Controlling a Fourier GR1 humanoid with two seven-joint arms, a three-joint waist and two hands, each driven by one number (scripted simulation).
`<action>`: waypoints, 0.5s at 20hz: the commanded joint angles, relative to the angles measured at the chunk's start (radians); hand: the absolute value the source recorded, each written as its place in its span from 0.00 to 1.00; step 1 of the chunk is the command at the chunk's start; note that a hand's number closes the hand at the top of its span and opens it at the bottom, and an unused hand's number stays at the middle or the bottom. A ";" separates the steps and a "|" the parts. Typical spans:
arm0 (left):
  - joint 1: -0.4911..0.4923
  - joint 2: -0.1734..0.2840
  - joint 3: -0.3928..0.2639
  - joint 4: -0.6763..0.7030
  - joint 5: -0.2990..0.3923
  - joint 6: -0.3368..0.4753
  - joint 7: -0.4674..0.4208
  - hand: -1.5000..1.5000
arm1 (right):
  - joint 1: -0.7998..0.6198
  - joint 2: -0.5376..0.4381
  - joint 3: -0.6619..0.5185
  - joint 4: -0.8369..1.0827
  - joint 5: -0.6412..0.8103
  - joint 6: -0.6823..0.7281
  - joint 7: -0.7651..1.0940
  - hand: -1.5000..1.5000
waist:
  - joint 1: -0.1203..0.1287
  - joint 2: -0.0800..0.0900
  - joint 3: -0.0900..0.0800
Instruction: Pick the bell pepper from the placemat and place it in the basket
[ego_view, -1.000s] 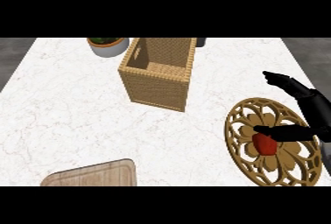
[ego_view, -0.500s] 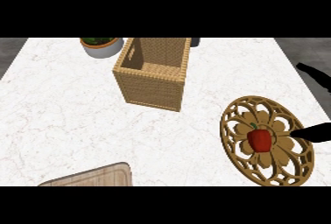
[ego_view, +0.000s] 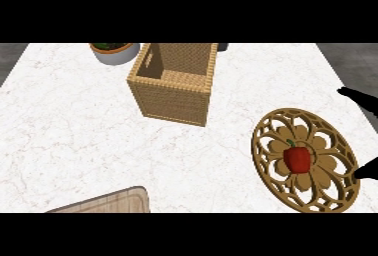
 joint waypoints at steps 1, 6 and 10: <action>-0.262 -0.095 0.138 -0.164 0.007 0.079 -0.153 0.50 | 0.001 -0.042 0.002 -0.029 -0.018 0.056 0.043 0.00 | -0.044 -0.006 0.005; -0.246 -0.107 0.145 -0.169 0.009 0.095 -0.178 0.50 | -0.004 -0.065 -0.004 -0.064 -0.035 0.084 0.079 0.00 | -0.047 -0.005 0.009; -0.245 -0.115 0.139 -0.167 0.009 0.095 -0.188 0.50 | -0.009 -0.048 -0.018 -0.086 -0.064 0.077 0.095 0.00 | -0.055 0.004 0.013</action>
